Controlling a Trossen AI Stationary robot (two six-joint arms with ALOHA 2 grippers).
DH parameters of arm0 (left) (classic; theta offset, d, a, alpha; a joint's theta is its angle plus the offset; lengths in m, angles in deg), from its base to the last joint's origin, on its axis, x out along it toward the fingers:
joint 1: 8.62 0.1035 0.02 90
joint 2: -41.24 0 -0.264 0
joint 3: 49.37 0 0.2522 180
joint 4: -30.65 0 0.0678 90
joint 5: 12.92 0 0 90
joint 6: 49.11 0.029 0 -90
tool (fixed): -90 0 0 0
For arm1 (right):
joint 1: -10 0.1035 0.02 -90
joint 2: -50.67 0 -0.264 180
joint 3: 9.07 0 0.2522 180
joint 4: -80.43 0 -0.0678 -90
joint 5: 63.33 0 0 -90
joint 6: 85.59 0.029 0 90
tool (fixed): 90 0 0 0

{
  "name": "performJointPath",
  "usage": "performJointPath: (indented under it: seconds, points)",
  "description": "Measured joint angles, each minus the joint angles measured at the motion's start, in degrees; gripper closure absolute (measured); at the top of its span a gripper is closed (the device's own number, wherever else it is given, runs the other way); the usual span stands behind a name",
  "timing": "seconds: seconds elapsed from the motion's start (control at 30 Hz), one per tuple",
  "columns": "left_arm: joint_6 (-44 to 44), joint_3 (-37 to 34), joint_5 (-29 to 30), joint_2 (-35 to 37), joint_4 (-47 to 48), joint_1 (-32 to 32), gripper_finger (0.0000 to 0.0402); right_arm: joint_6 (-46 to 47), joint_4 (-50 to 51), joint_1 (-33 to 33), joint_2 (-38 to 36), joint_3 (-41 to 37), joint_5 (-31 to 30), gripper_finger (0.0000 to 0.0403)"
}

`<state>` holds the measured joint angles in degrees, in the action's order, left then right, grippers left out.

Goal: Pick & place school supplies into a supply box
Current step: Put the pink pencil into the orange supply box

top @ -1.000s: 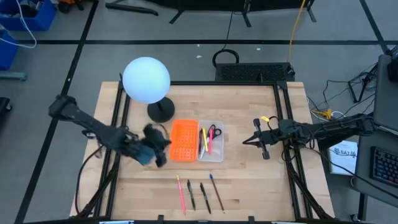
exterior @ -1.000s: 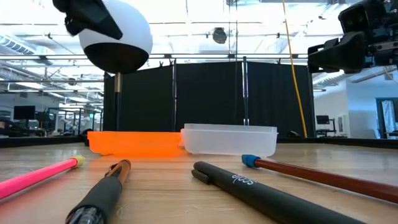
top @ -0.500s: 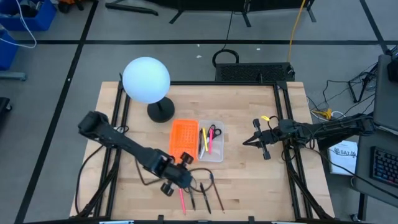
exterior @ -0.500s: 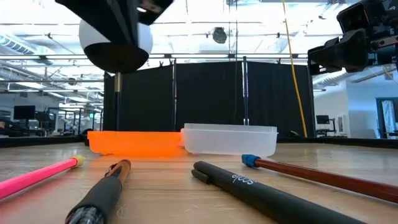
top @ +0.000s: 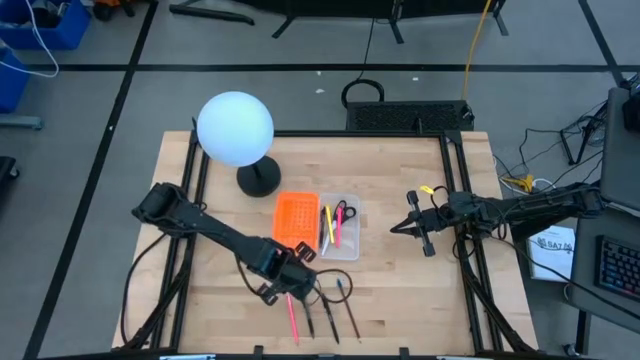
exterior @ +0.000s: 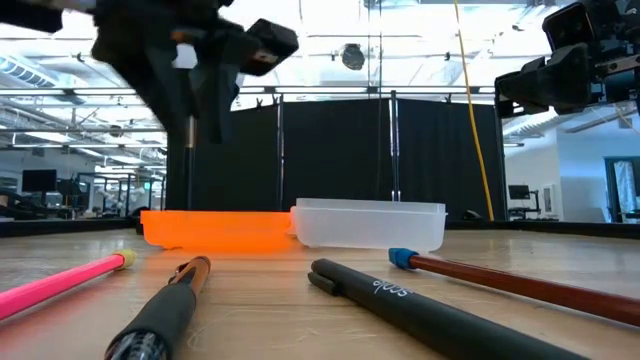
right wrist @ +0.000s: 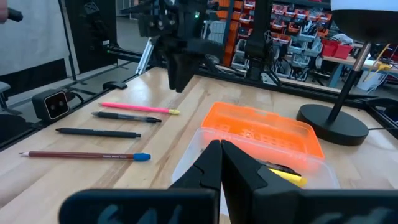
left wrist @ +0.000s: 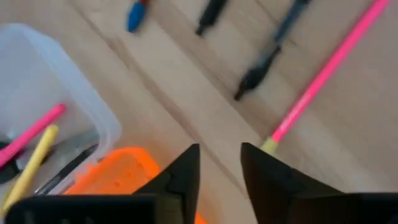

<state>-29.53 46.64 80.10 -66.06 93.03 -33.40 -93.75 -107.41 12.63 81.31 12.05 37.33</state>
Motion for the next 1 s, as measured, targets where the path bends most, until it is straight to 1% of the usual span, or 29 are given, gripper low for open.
performJointPath:
  seconds: [0.13,0.23,0.4,0.57,0.67,0.8,0.9,1.0]
  points:
    - [6.76,-3.13,-2.74,-0.04,0.57,-0.02,0.0241,0.00,0.01,-0.02,0.04,0.00,-0.02,0.0403]
    - [9.13,-4.62,-3.32,-0.04,0.96,0.05,0.0230,0.00,0.25,0.00,0.04,0.00,-0.02,0.0403]
    - [11.53,-5.24,-3.19,-0.07,0.17,0.07,0.0235,0.52,0.57,-0.02,0.04,0.00,-0.04,0.0403]
    - [11.86,-5.26,-6.01,-0.07,-2.82,-0.07,0.0240,1.48,0.64,0.00,0.30,0.01,-0.07,0.0403]
    - [12.14,-5.26,-5.82,-0.07,-2.65,-0.46,0.0240,1.49,1.05,0.00,0.37,0.00,-0.07,0.0403]
    - [15.09,-5.26,-5.47,-0.07,-2.68,-1.27,0.0240,1.57,-0.08,0.00,0.40,-0.95,-0.07,0.0403]
    - [15.95,-5.26,-4.94,-1.03,-3.53,-1.63,0.0240,2.13,-0.97,0.00,0.41,-1.81,-0.08,0.0403]
    - [16.21,-5.30,-5.71,-2.62,-3.76,-1.39,0.0240,2.64,-1.85,0.00,0.41,-2.24,-0.07,0.0403]
